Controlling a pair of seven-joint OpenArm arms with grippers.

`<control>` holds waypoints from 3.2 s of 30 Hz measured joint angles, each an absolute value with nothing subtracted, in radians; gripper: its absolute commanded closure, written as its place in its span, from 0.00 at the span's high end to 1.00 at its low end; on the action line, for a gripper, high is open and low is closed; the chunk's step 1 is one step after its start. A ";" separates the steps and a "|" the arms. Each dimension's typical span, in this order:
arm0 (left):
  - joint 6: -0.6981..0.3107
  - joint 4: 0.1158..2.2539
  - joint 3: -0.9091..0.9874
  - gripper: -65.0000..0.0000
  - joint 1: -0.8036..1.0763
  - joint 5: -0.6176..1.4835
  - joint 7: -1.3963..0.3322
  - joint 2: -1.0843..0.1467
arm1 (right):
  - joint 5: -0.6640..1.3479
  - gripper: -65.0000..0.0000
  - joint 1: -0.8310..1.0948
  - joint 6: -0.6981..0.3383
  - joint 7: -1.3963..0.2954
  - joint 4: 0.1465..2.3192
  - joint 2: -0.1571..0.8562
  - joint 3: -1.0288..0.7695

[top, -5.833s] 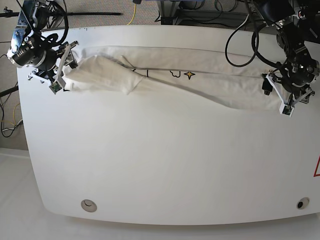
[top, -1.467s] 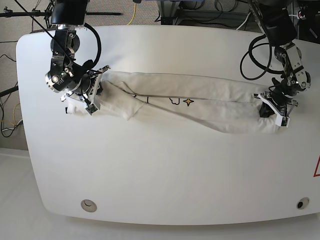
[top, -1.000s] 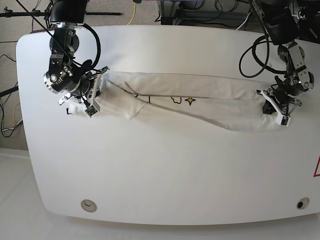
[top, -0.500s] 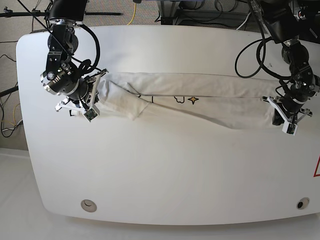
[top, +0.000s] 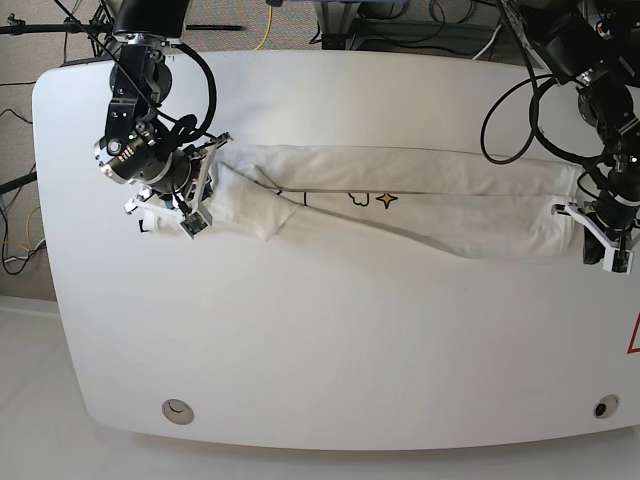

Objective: Fold the T-shirt properly
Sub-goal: 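Open the left gripper and lift it away from the strip end, then lower the left gripper onto the strip end and close on it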

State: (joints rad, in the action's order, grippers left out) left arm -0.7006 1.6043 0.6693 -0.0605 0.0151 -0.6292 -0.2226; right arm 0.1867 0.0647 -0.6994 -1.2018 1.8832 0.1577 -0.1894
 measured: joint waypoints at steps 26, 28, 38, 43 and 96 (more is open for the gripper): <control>-0.697 1.385 0.845 0.49 -0.036 0.011 -0.628 -0.276 | 0.187 0.60 0.030 -0.643 -1.138 1.712 0.150 -0.182; -0.697 1.373 0.843 0.50 -0.036 0.011 -0.628 -0.275 | 0.186 0.59 0.031 -0.643 -1.137 1.712 0.150 -0.181; -0.697 1.298 0.840 0.71 -0.041 0.011 -0.628 -0.273 | 0.186 0.53 0.032 -0.643 -1.137 1.712 0.150 -0.182; -0.697 1.297 0.840 0.72 -0.042 0.011 -0.628 -0.270 | 0.187 0.53 0.032 -0.643 -1.137 1.712 0.149 -0.181; -0.698 1.129 0.844 0.72 -0.163 0.046 -0.617 -0.181 | 0.187 0.53 0.032 -0.647 -1.133 1.668 0.155 -0.181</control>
State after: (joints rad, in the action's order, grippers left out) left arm -0.6975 1.1294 0.8444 -0.1631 0.0460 -0.6167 -0.1814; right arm 0.1867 0.0322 -0.6472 -1.1332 1.6676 0.1547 -0.1814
